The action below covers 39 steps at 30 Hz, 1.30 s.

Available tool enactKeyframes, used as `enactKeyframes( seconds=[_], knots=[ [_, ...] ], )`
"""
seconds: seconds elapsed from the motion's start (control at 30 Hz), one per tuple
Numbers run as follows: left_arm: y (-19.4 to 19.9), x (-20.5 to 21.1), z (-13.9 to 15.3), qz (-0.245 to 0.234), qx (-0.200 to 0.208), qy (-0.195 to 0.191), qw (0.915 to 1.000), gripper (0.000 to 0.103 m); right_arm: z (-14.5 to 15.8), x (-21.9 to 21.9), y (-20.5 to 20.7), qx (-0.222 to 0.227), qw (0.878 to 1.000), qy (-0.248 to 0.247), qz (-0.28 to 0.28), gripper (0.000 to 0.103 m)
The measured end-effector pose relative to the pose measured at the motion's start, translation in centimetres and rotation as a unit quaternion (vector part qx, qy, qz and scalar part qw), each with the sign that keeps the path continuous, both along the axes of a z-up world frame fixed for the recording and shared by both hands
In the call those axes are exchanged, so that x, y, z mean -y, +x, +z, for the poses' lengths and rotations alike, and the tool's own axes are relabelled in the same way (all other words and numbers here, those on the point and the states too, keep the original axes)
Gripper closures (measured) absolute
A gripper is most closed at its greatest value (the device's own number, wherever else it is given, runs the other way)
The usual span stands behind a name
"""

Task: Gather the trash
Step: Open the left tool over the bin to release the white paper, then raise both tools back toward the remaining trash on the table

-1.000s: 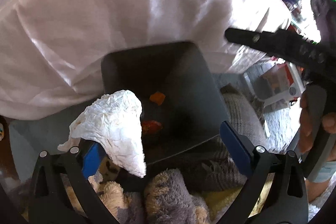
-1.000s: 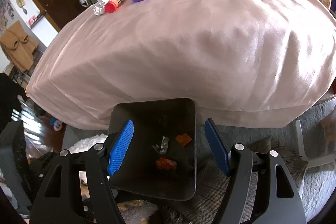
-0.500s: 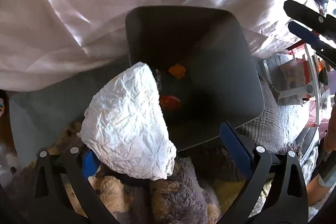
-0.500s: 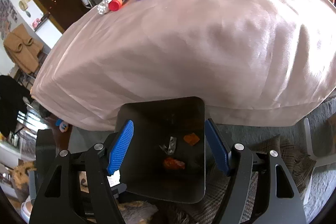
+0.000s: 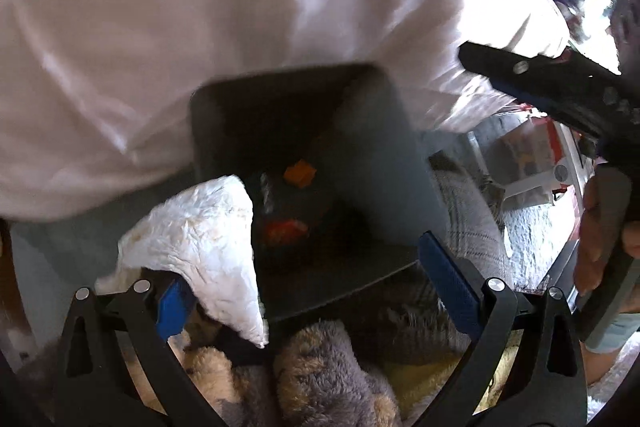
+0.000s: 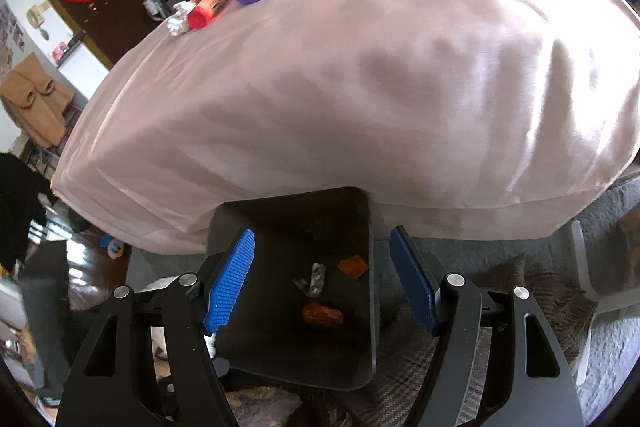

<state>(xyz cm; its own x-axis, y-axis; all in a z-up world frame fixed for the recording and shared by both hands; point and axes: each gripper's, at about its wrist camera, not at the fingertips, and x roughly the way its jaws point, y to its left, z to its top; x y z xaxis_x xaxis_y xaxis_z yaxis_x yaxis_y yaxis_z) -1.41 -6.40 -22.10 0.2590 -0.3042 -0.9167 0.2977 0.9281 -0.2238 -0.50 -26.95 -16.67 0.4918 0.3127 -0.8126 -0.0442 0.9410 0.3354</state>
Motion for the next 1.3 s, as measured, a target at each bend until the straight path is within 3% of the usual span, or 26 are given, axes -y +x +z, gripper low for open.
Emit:
enactKeyframes(
  seconds=[0.17,0.33,0.4,0.7,0.8,0.97,1.1,1.3],
  knots=[
    [0.2,2.1,1.2,-0.029,0.033,0.003,0.999,0.008,0.1,1.7,-0.5,0.001,1.0,-0.002,-0.02,0.032],
    [0.4,1.9,-1.8,-0.022,-0.016,0.062,0.9977,0.008,-0.2,1.7,-0.7,0.0,1.0,0.005,-0.017,0.032],
    [0.4,0.8,-2.4,-0.011,-0.03,0.07,0.9971,0.008,-0.2,1.1,-0.7,0.001,1.0,0.01,-0.01,0.032],
    [-0.2,-4.2,-1.5,0.051,-0.043,0.032,0.9973,0.008,0.6,-0.3,0.2,0.008,1.0,0.012,0.007,0.032],
    [0.1,-5.2,0.9,0.064,-0.022,0.011,0.9977,0.008,1.9,-0.6,1.1,0.024,1.0,-0.001,0.011,0.032],
    [2.0,-6.3,6.5,0.074,0.06,0.029,0.9951,0.008,5.2,-1.3,3.7,0.069,0.997,-0.034,0.018,0.032],
    [4.8,-8.9,10.8,0.098,0.118,0.03,0.9877,0.008,6.8,-1.8,6.3,0.092,0.994,-0.057,0.024,0.031],
    [10.3,-10.9,13.5,0.118,0.161,0.037,0.9792,0.008,8.5,-3.3,10.6,0.123,0.988,-0.083,0.042,0.031]
  ],
)
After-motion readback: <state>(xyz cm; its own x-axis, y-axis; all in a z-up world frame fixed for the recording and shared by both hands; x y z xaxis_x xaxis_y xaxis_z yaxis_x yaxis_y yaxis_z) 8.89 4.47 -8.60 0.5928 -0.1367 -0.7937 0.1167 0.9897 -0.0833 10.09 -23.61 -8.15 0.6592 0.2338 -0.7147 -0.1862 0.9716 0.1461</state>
